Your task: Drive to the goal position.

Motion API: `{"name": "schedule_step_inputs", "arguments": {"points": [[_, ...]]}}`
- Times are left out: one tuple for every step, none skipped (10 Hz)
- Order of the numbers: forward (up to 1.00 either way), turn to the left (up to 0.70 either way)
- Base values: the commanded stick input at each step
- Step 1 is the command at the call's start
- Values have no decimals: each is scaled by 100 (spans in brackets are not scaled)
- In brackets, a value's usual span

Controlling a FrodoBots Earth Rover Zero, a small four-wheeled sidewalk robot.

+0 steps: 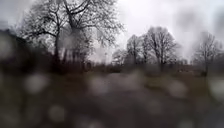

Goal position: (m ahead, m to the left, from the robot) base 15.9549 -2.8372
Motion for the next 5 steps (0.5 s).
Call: {"name": "schedule_step_inputs", "arguments": {"points": [[85, 0], [85, 0], [85, 0], [85, 0], [85, 0]]}}
